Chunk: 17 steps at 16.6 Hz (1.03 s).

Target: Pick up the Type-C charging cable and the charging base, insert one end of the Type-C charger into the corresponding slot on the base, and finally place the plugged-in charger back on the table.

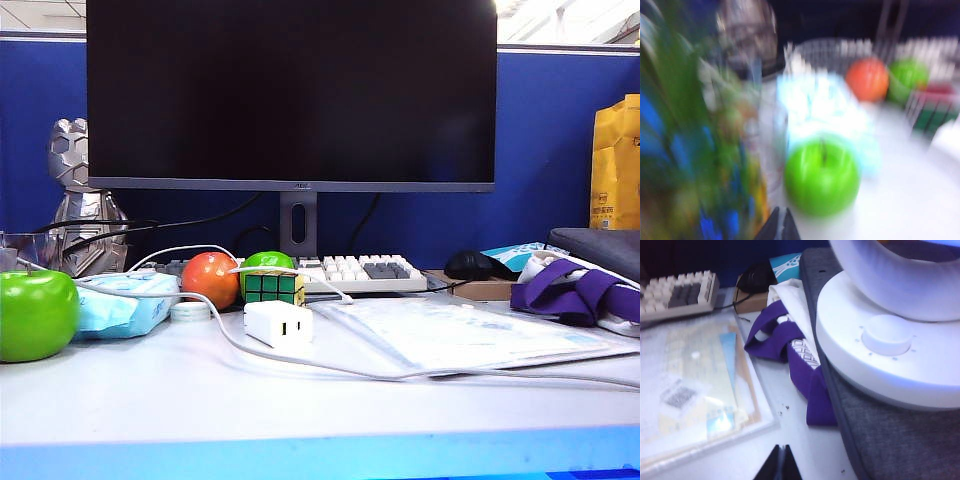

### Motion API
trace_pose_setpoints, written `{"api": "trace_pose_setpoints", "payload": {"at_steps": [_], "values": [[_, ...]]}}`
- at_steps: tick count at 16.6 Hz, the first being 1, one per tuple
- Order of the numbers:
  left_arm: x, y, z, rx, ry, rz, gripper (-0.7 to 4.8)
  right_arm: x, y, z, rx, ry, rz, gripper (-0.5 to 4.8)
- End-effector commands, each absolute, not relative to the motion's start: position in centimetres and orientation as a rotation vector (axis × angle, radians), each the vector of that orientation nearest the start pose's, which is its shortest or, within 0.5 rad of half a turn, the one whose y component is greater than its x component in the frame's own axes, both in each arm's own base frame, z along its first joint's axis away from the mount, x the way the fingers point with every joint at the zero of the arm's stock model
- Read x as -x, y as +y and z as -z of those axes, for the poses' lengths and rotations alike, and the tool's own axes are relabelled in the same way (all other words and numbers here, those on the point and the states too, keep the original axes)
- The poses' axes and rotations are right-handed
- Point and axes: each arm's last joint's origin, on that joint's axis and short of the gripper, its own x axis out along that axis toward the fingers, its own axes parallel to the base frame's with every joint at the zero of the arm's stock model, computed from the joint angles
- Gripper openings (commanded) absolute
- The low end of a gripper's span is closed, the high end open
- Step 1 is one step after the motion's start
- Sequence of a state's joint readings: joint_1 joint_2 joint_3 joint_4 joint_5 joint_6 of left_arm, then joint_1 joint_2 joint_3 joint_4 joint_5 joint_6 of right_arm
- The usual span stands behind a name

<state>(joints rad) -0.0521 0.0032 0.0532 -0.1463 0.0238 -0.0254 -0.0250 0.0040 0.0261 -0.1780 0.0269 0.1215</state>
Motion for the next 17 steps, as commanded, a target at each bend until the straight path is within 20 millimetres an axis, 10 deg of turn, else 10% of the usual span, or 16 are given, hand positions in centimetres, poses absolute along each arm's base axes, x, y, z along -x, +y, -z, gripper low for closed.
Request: {"api": "trace_pose_setpoints", "payload": {"at_steps": [1,10,17], "values": [[-8.9,-0.5,-19.2,0.062,-0.006,0.062,-0.05,-9.1,-0.3,-18.3,-0.189,0.043,0.055,-0.01],[-9.5,0.1,-26.8,0.088,-0.082,-0.153,-0.05,-8.5,-0.3,-28.5,-0.127,-0.123,0.061,-0.01],[-15.1,-0.6,-32.3,0.083,0.082,0.006,-0.05,-15.6,-0.2,-36.7,-0.093,-0.115,-0.026,-0.01]]}}
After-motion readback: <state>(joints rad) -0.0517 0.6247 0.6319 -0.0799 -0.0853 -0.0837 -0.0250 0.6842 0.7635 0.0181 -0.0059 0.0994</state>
